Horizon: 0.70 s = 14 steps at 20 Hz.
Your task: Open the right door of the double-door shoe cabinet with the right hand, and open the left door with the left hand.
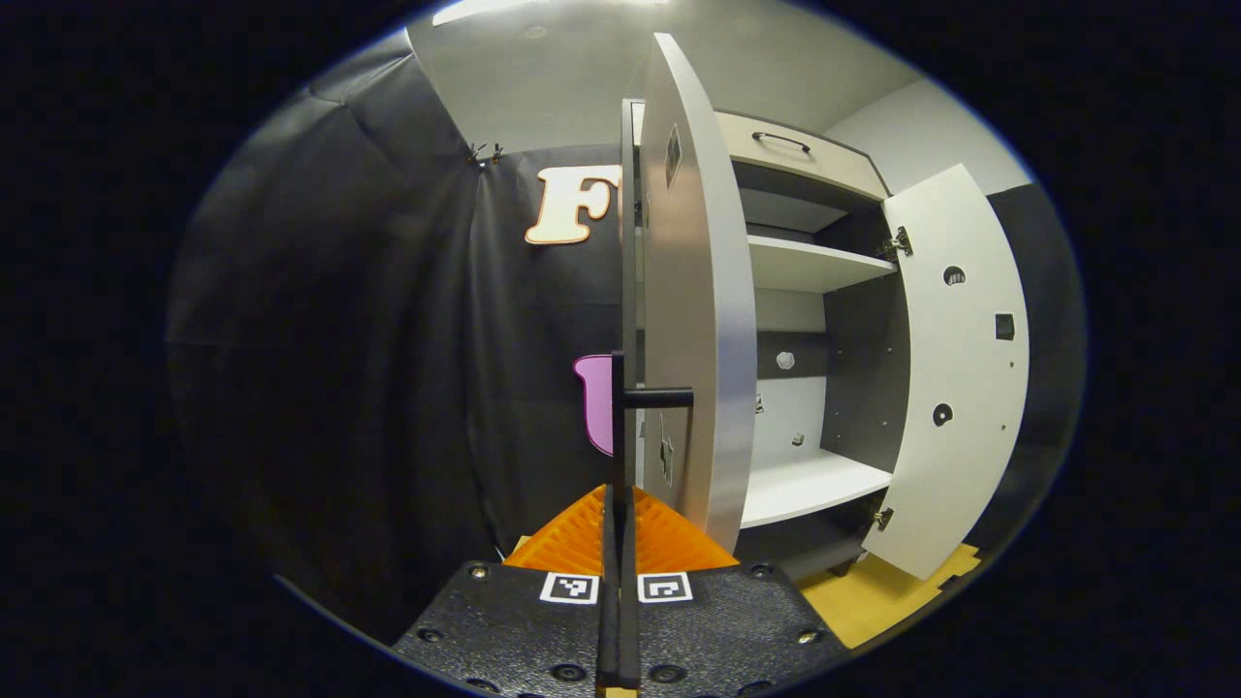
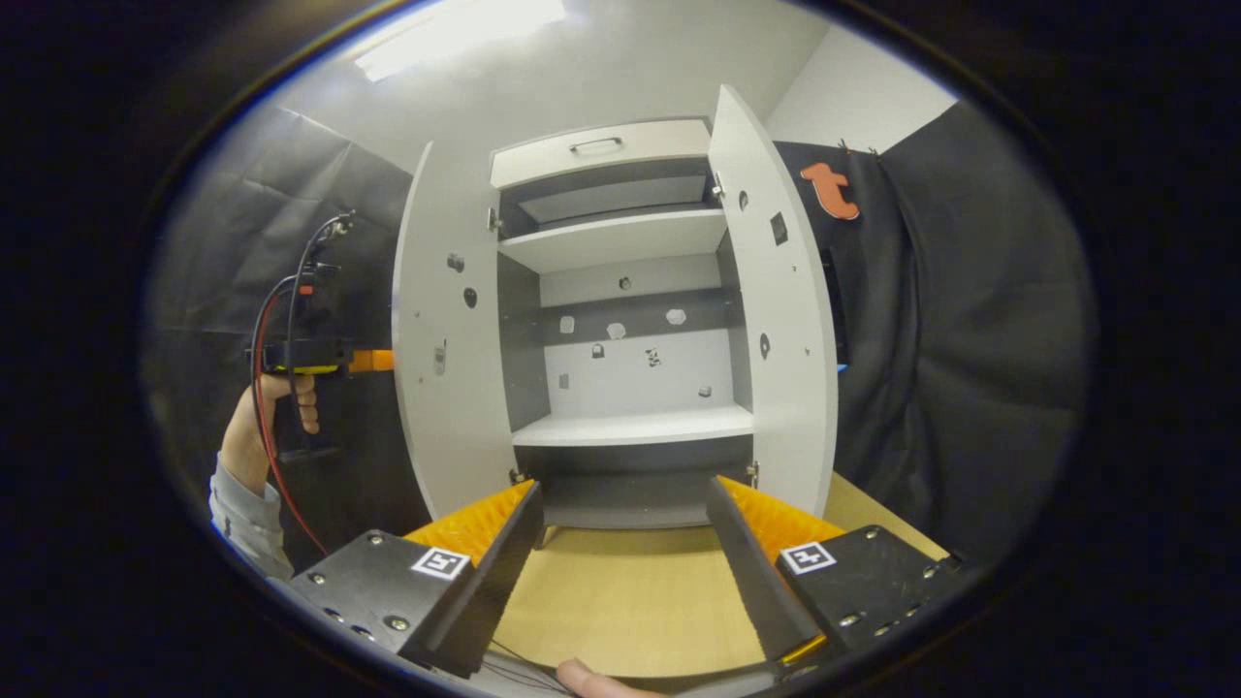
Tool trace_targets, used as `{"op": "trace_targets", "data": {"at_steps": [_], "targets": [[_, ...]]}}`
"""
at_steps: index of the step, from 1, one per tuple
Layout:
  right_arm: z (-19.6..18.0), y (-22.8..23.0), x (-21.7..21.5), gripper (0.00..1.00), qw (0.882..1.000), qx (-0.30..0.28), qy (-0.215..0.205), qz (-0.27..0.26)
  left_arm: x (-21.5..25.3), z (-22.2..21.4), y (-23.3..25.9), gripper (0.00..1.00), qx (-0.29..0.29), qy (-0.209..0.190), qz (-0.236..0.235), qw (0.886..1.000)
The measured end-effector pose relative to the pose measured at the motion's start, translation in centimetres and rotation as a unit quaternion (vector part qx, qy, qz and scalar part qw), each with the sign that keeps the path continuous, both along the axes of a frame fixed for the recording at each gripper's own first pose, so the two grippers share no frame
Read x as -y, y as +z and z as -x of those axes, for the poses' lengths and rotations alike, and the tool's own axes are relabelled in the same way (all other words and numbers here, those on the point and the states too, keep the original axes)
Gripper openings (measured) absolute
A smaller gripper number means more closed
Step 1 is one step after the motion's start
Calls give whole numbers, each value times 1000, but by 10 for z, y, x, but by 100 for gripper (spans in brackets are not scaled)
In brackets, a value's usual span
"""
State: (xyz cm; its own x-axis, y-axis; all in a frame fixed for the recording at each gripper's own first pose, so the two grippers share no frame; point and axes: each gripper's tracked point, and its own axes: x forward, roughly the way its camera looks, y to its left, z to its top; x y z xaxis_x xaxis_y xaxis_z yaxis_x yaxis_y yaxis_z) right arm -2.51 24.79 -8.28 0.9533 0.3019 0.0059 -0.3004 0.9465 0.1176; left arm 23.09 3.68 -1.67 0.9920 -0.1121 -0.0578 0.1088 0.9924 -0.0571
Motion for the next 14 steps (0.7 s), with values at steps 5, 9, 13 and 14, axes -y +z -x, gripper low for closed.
{"op": "trace_targets", "data": {"at_steps": [5,9,13,14], "targets": [[2,0,5,100,1000,5,-11,4,-1,2,-4,1,-2,3,6,1000],[3,-2,5,100,1000,-3,-5,-8,-1,19,-14,4,-14,8,1,1000],[6,0,8,100,1000,1,-3,-13,-10,37,-14,8,-9,34,7,999],[6,1,9,100,1000,3,-5,-10,-13,41,-15,20,-13,41,13,999]]}}
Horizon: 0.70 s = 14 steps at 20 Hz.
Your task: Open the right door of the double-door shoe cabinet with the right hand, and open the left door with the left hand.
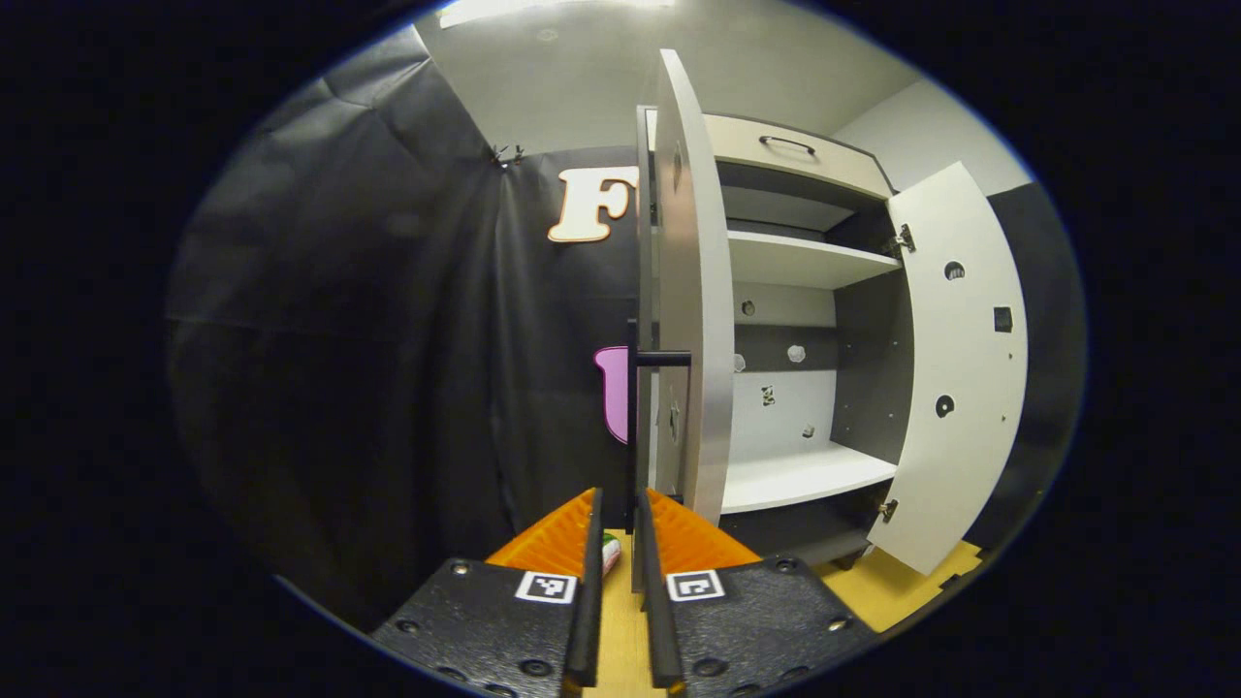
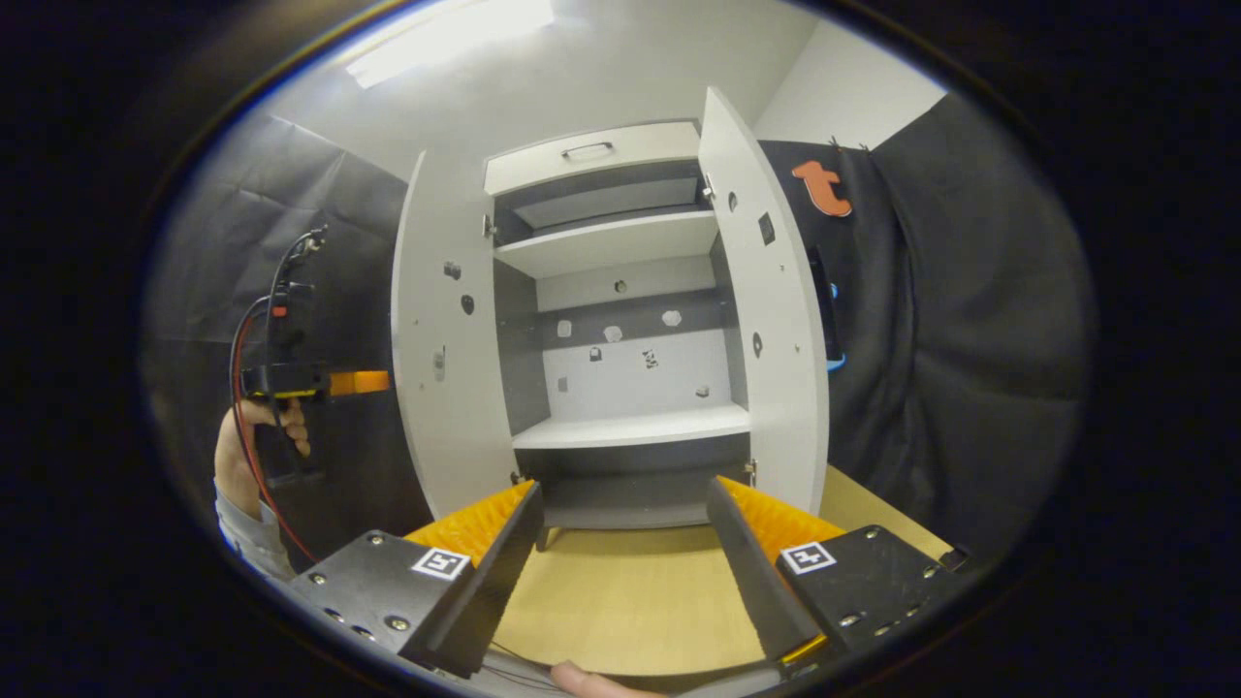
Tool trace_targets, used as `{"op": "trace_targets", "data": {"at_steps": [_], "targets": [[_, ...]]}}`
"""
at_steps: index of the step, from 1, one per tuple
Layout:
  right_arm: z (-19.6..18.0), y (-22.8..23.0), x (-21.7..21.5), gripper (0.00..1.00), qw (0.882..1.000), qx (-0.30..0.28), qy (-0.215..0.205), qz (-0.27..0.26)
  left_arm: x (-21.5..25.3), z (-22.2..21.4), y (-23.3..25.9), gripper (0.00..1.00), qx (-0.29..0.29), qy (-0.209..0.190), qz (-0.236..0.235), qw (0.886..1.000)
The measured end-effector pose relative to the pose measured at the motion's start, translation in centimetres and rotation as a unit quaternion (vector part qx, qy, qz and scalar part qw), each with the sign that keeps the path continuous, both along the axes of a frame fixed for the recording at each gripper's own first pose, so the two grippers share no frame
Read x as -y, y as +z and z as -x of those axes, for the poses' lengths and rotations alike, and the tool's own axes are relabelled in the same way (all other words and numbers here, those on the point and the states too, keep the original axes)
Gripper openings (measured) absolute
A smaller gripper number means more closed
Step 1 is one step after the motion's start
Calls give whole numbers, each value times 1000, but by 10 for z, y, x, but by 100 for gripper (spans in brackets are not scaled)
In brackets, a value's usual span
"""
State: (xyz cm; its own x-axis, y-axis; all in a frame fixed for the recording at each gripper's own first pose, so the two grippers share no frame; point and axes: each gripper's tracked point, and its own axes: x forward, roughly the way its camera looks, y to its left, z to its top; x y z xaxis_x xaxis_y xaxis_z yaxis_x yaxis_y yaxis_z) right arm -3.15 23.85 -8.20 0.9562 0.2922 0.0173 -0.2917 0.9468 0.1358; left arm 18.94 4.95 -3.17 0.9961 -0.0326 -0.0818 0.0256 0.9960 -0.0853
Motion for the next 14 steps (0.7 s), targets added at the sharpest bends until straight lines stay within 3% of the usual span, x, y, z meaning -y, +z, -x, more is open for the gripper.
{"op": "trace_targets", "data": {"at_steps": [2,3,6,10,14], "targets": [[1,1,0,100,1000,3,-2,1,-1,12,3,42,0,7,9,1000],[1,1,0,100,1000,5,-3,0,-2,16,4,46,5,8,7,1000],[2,4,3,100,1000,9,-5,-4,1,33,7,73,7,13,-2,1000],[5,6,5,100,1000,14,-8,2,17,58,4,98,4,15,-7,1000],[8,9,12,100,1000,18,-13,1,54,88,3,96,12,-21,-7,1000]]}}
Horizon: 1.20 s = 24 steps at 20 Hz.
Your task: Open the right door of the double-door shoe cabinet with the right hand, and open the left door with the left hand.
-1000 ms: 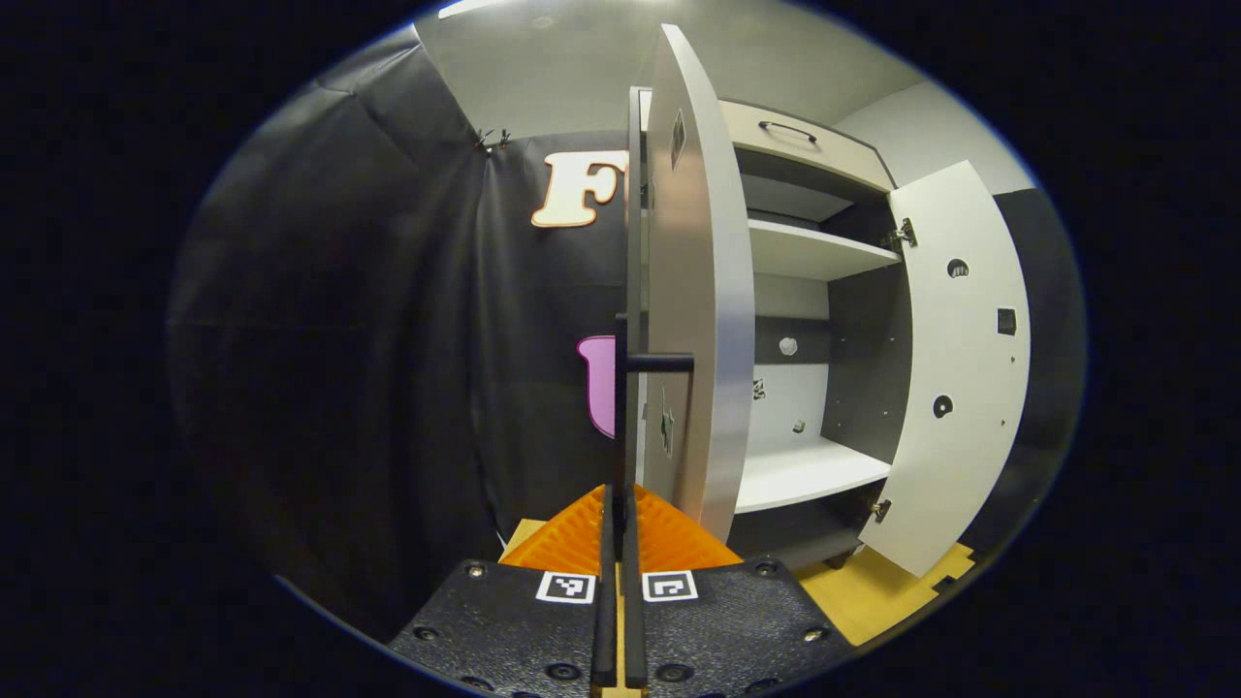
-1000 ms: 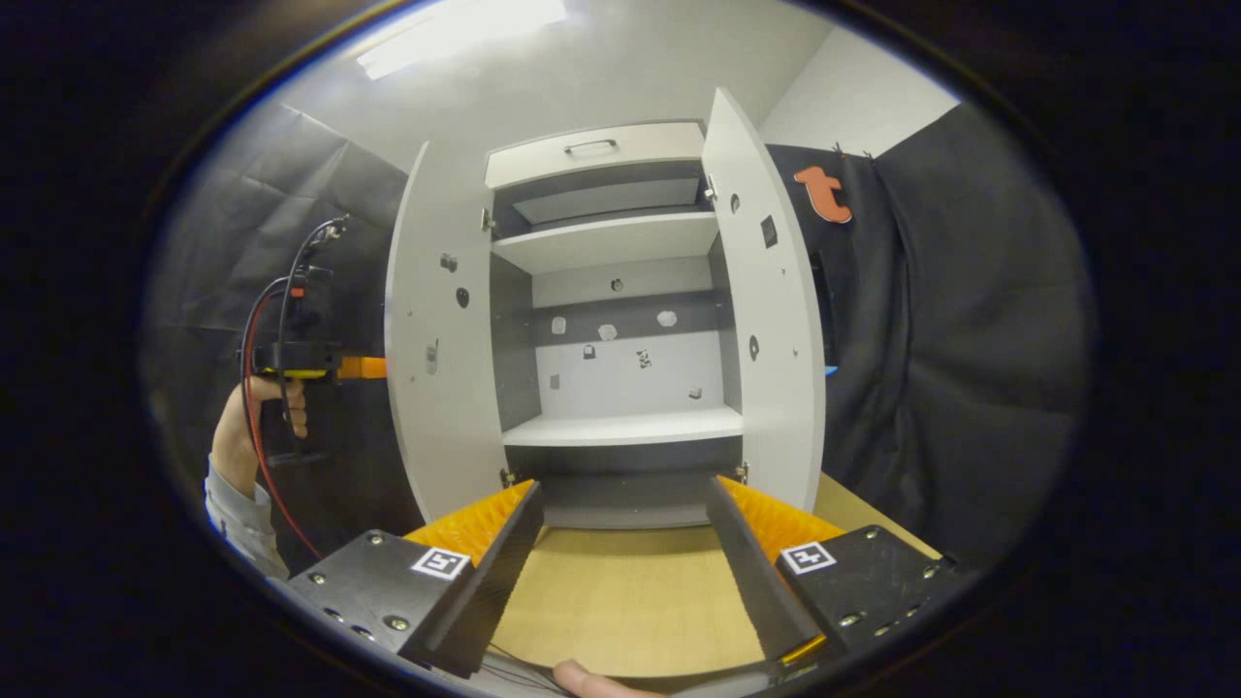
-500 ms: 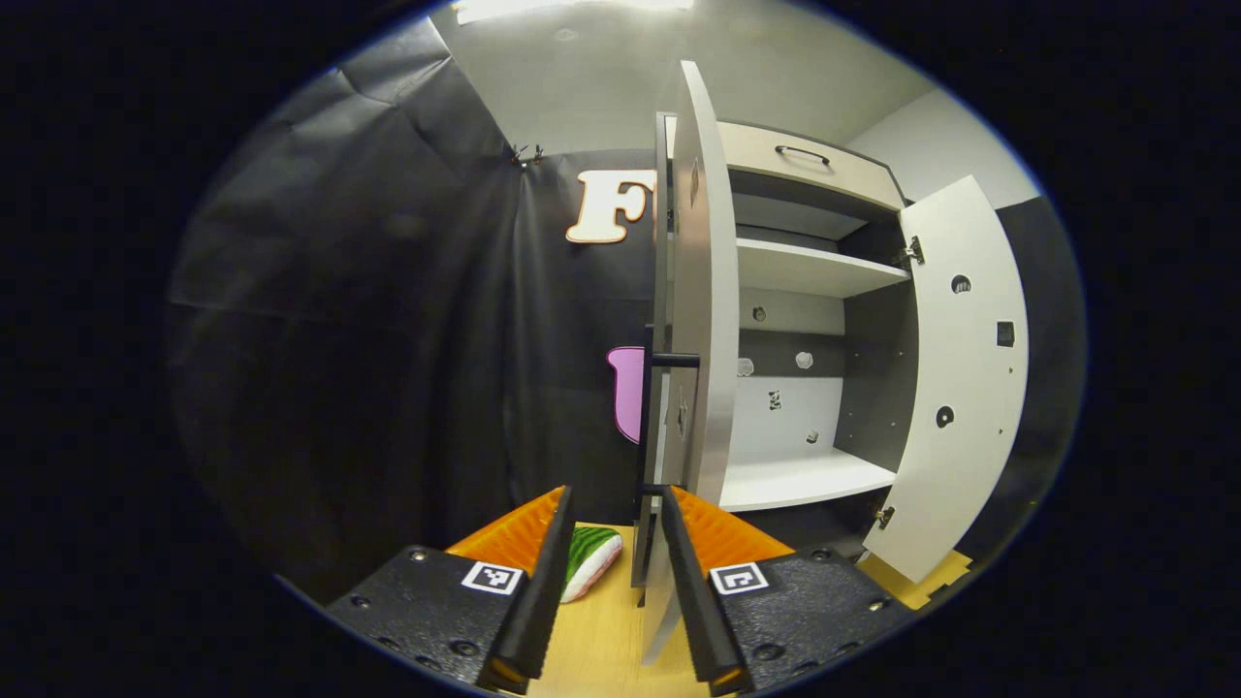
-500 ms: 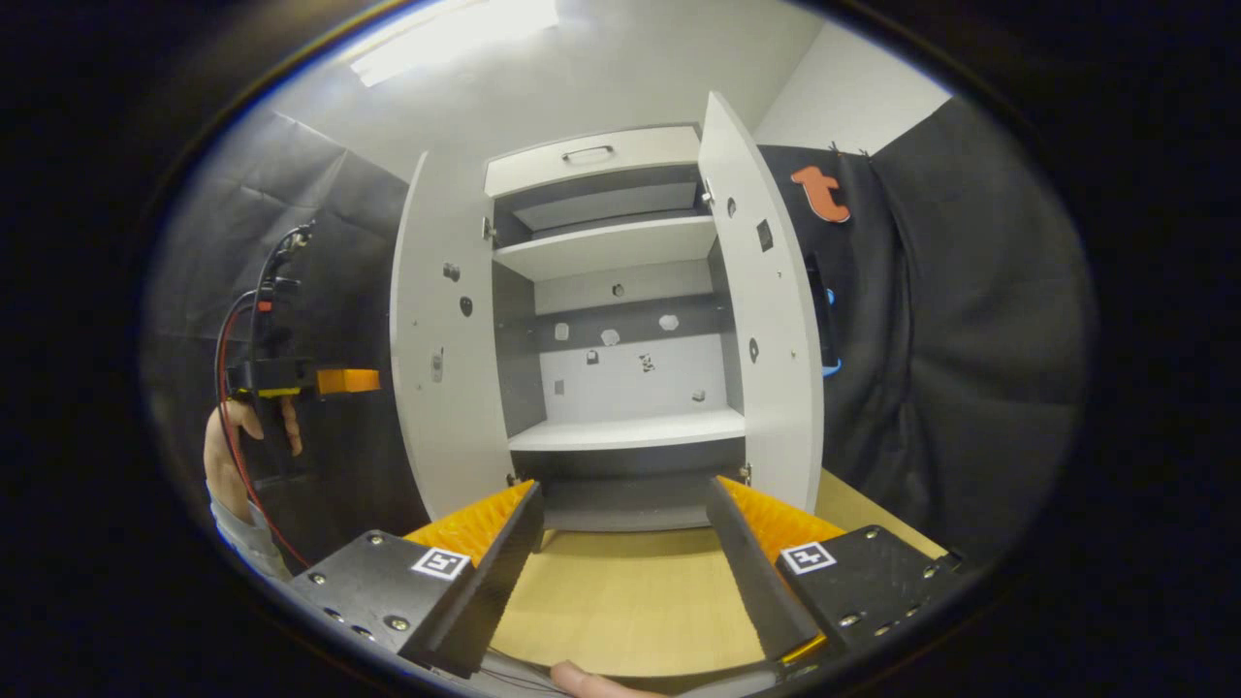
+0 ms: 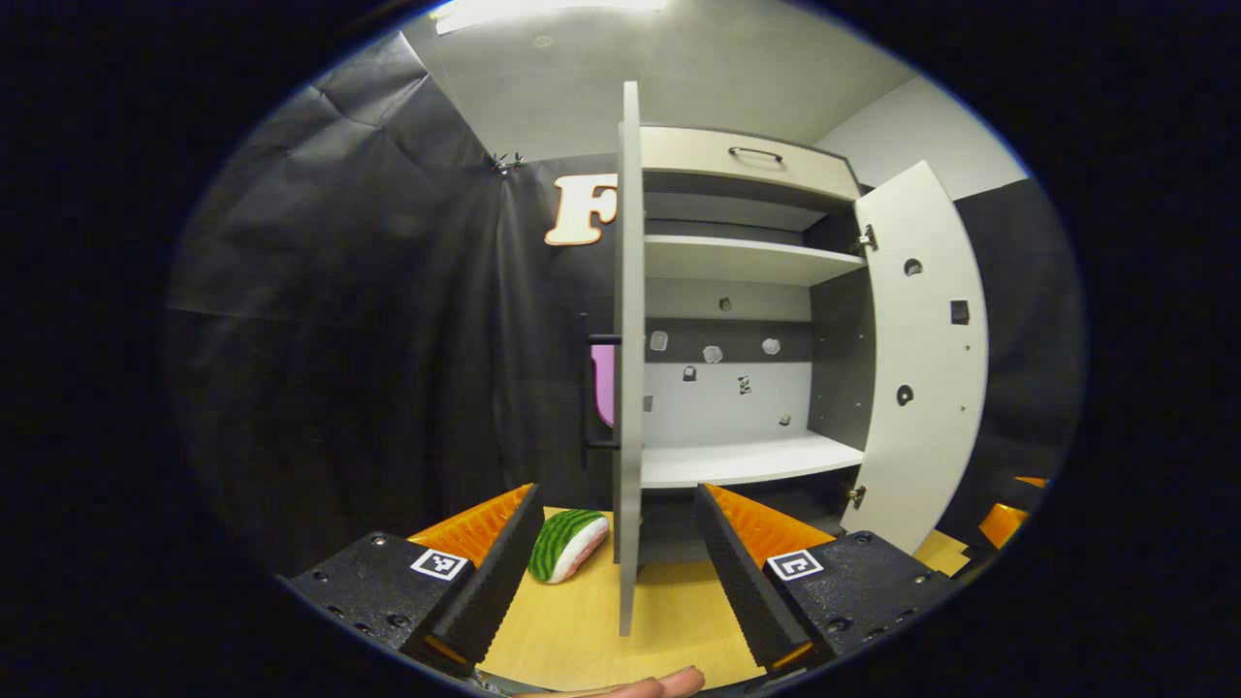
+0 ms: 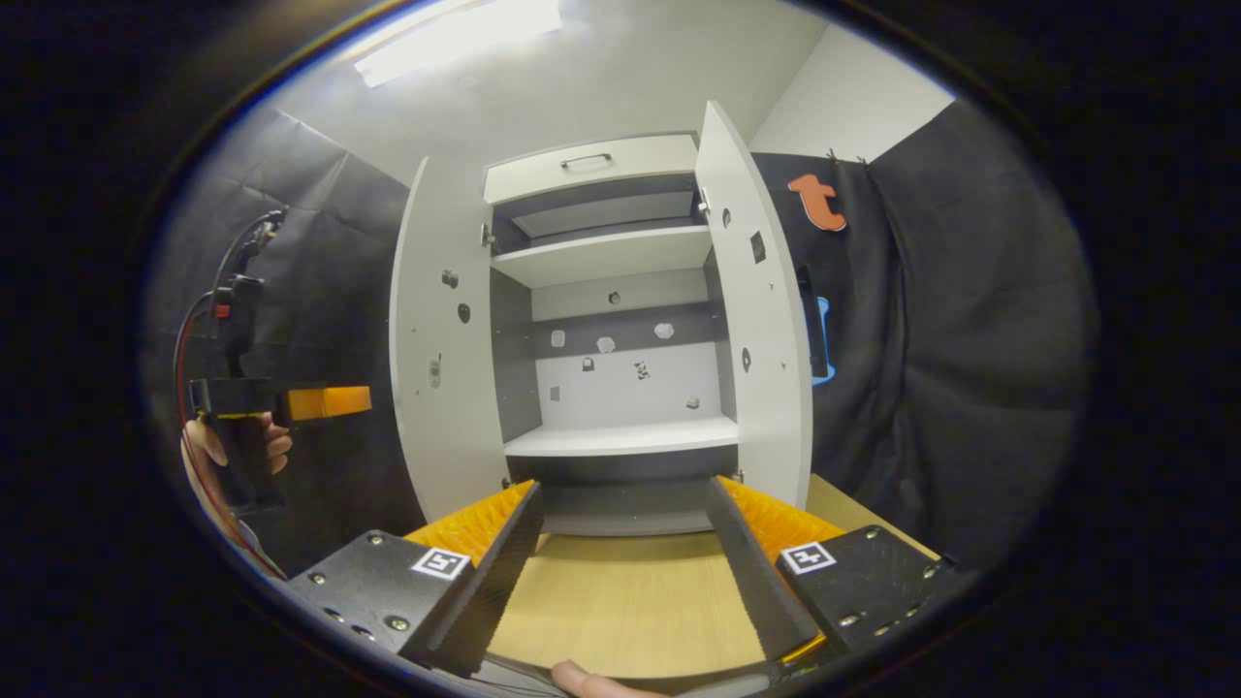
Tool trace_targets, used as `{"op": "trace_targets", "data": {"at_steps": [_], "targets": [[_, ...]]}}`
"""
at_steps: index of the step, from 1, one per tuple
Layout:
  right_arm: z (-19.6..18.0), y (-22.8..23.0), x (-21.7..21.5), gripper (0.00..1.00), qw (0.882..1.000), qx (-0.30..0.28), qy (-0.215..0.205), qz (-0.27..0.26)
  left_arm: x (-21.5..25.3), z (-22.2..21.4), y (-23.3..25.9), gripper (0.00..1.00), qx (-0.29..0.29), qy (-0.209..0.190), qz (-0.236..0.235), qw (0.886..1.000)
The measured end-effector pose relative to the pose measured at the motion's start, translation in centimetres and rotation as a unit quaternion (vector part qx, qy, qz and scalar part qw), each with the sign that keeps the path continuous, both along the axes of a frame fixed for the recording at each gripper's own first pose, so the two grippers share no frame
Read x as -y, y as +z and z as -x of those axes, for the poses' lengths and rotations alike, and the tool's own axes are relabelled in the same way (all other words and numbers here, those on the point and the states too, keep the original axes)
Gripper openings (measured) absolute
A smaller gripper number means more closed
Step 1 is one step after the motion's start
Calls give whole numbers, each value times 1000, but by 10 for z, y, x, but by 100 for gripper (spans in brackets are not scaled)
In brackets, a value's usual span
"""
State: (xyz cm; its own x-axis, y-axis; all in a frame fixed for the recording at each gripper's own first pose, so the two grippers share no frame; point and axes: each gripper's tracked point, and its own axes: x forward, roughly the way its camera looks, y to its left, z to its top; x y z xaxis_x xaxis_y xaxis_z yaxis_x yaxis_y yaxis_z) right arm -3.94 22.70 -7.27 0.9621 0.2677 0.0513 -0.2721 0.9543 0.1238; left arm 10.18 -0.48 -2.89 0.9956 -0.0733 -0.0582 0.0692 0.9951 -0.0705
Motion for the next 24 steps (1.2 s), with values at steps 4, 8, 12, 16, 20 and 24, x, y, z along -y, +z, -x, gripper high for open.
{"op": "trace_targets", "data": {"at_steps": [4,8,12,16,20,24], "targets": [[6,6,8,100,1000,6,-6,-6,24,24,1,96,19,-4,8,1000],[12,15,17,100,1000,18,-13,-2,59,41,-2,96,31,-30,10,999],[19,20,23,100,999,25,-21,-1,79,54,-12,94,27,-34,1,999],[21,16,28,100,999,27,-34,20,89,65,-26,96,28,-23,-5,999],[18,10,28,100,998,23,-39,31,98,74,-36,99,25,-23,3,999],[16,8,27,100,998,21,-40,36,99,75,-42,96,20,-31,-6,999]]}}
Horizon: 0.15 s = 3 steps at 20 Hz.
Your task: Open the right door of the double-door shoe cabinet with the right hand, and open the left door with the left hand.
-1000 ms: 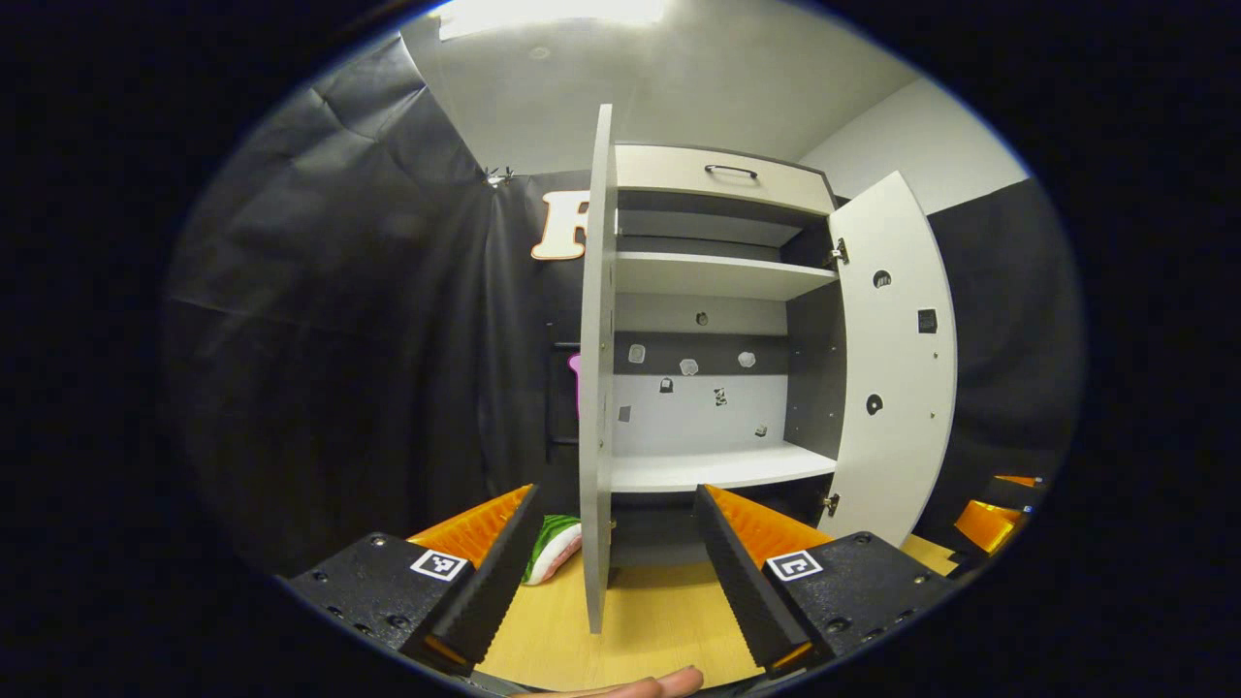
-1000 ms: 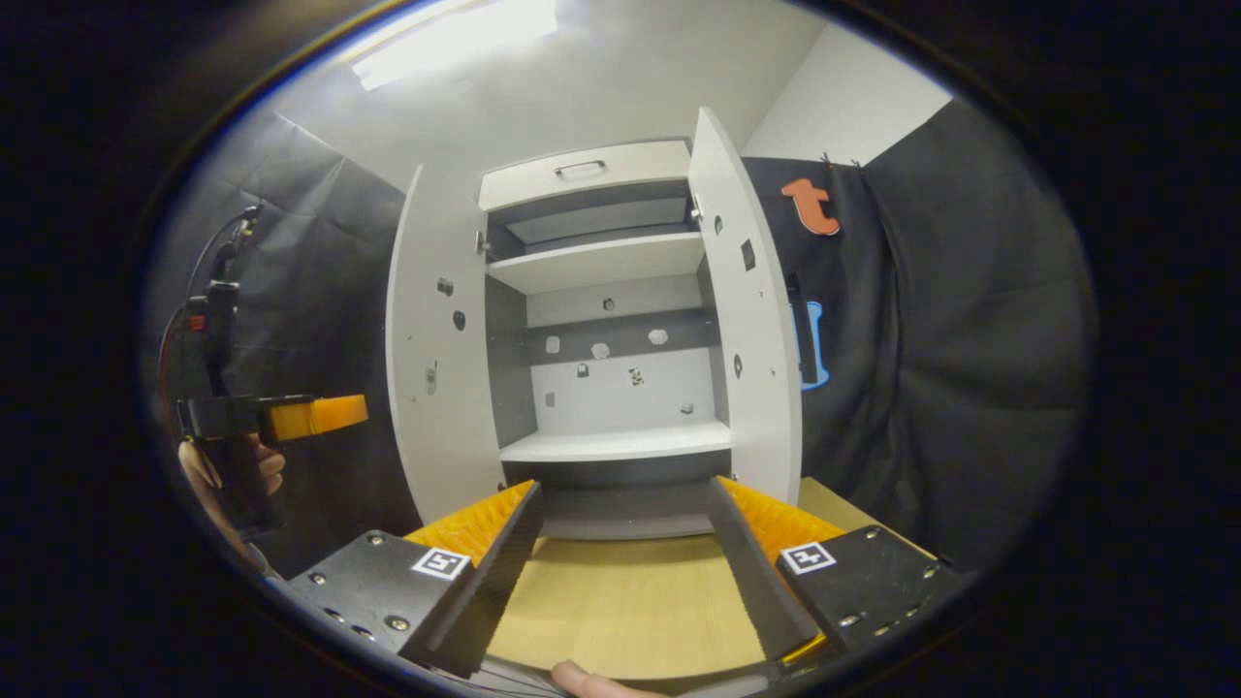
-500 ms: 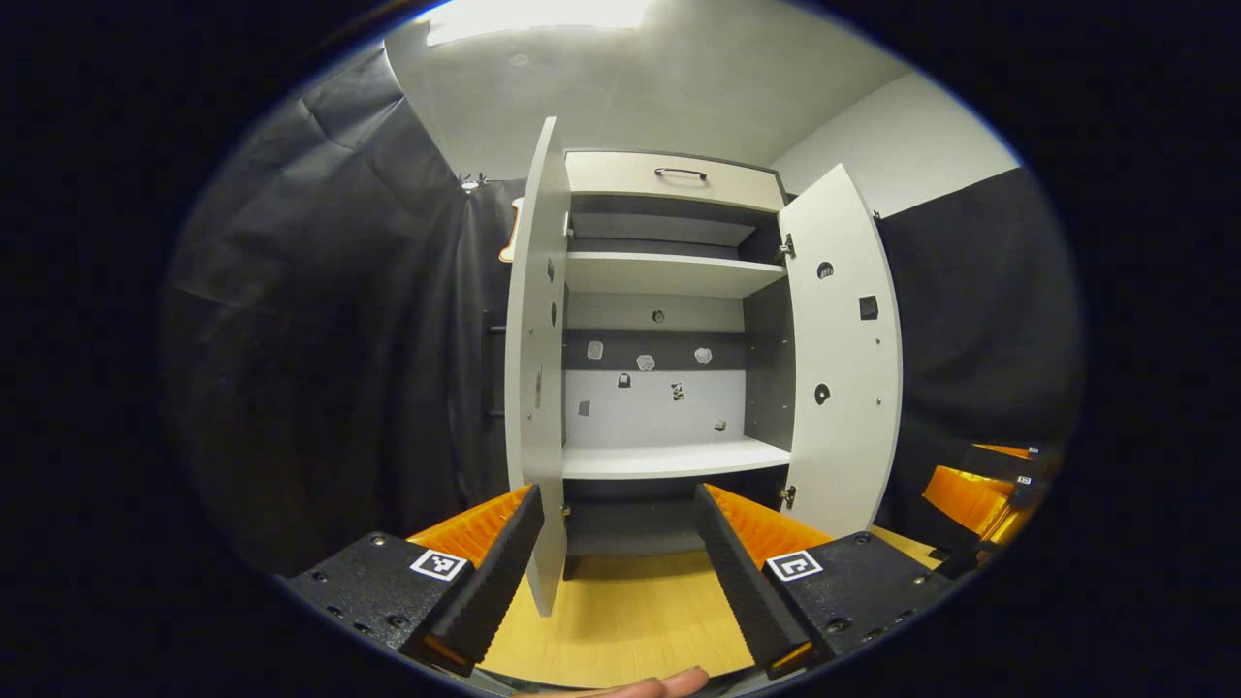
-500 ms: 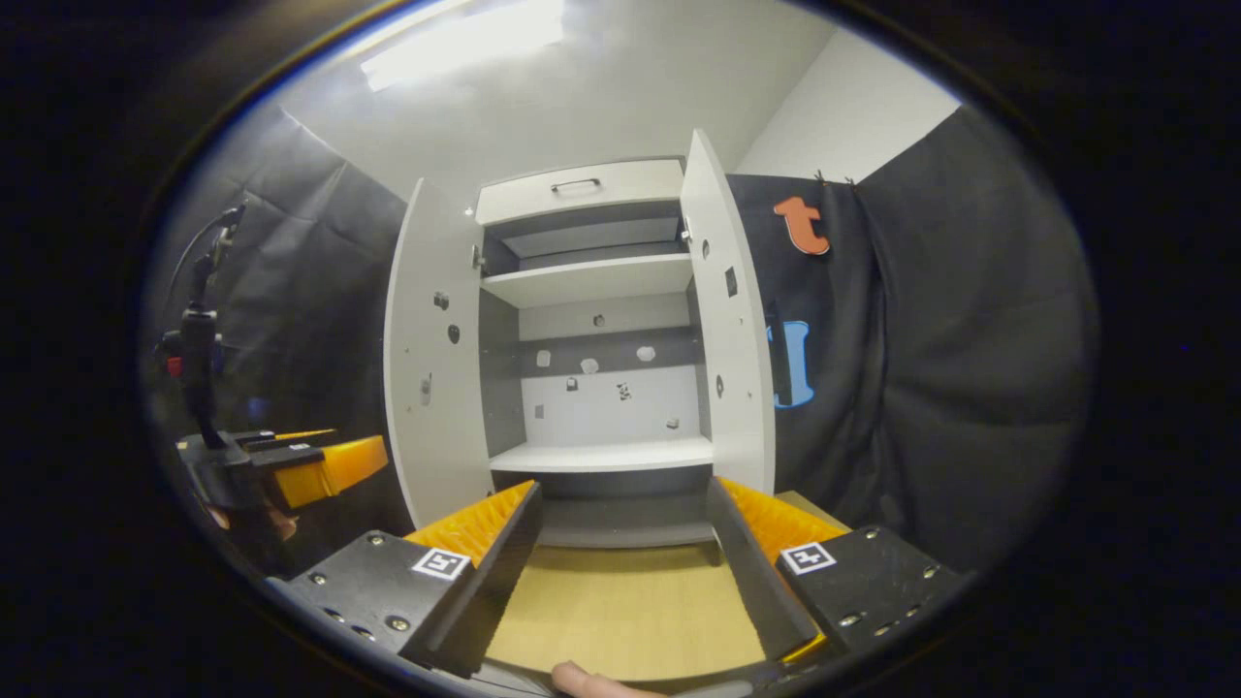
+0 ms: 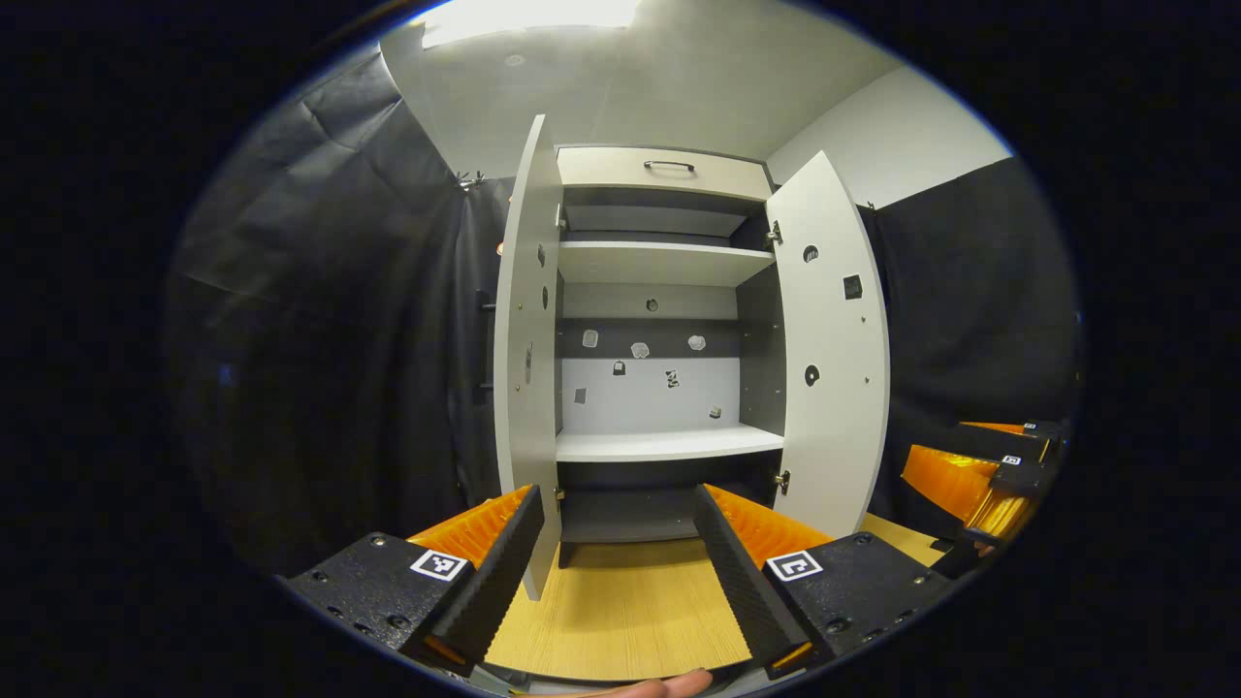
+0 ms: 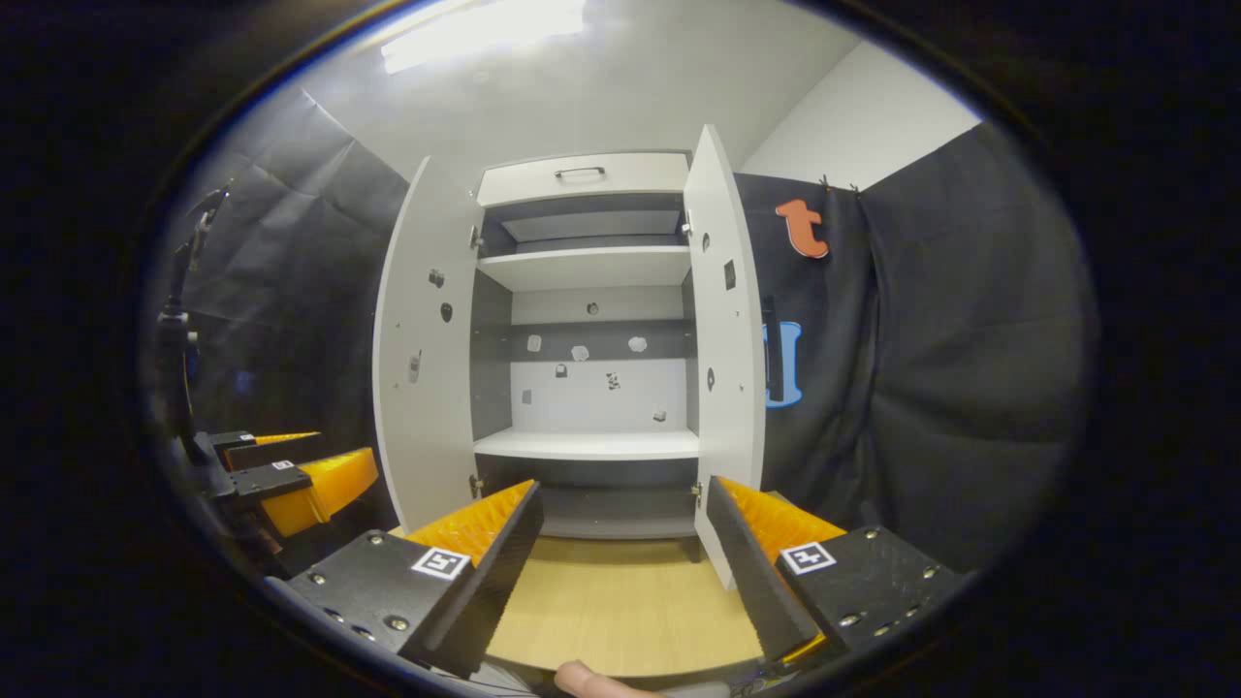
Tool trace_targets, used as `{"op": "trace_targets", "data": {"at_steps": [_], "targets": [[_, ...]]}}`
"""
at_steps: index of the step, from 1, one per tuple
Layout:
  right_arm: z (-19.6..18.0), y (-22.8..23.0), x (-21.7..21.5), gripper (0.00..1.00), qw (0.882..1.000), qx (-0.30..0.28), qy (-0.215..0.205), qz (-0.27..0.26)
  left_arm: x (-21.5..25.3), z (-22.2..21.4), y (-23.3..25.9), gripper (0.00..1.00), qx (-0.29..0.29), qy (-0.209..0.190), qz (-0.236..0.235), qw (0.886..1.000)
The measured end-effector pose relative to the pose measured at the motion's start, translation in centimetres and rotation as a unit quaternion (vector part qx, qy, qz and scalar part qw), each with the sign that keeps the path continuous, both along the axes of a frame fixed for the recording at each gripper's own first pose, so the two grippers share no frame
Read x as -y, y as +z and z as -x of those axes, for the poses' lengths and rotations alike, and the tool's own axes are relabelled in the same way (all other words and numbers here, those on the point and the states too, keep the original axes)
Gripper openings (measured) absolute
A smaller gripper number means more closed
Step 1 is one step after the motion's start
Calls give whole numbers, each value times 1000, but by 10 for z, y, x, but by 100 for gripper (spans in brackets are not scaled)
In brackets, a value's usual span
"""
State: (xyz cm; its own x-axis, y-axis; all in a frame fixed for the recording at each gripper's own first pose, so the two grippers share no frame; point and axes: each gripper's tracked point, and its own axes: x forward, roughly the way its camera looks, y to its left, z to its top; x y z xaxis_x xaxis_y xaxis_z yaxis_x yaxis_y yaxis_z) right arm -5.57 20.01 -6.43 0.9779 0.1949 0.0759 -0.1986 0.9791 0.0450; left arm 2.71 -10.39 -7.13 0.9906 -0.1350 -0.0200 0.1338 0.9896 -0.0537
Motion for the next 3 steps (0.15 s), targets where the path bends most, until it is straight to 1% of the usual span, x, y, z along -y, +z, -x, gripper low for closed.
{"op": "trace_targets", "data": {"at_steps": [3], "targets": [[2,4,0,100,1000,5,-1,1,-7,-4,1,96,-5,7,4,1000]]}}
